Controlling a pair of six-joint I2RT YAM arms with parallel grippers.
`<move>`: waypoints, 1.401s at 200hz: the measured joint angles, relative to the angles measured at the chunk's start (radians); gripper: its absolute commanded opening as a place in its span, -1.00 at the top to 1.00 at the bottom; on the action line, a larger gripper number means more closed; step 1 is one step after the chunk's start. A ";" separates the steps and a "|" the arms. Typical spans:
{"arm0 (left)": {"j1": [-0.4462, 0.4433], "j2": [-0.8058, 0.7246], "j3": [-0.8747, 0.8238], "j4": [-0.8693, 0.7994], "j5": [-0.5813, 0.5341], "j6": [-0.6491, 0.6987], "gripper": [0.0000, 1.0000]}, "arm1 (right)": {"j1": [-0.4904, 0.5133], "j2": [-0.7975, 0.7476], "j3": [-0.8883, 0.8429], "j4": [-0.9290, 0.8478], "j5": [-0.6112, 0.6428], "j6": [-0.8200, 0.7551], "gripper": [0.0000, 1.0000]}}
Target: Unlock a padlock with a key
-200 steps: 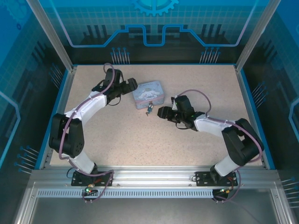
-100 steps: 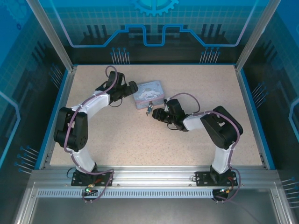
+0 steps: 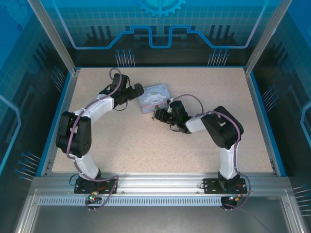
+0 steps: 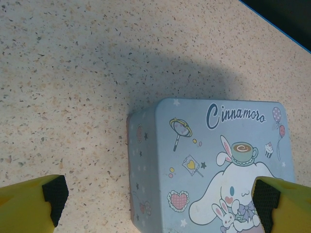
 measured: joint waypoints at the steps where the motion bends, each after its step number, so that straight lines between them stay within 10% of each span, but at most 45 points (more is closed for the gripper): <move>1: 0.000 0.000 0.000 0.000 0.000 0.000 -0.98 | 0.000 0.000 0.001 0.000 0.000 0.000 0.31; 191: 0.002 0.024 0.000 0.027 0.035 -0.027 -0.98 | 0.040 0.043 0.093 -0.083 0.071 -0.035 0.35; 280: 0.003 0.038 0.000 0.039 0.040 -0.042 -0.98 | 0.046 0.051 0.087 -0.058 0.097 -0.024 0.86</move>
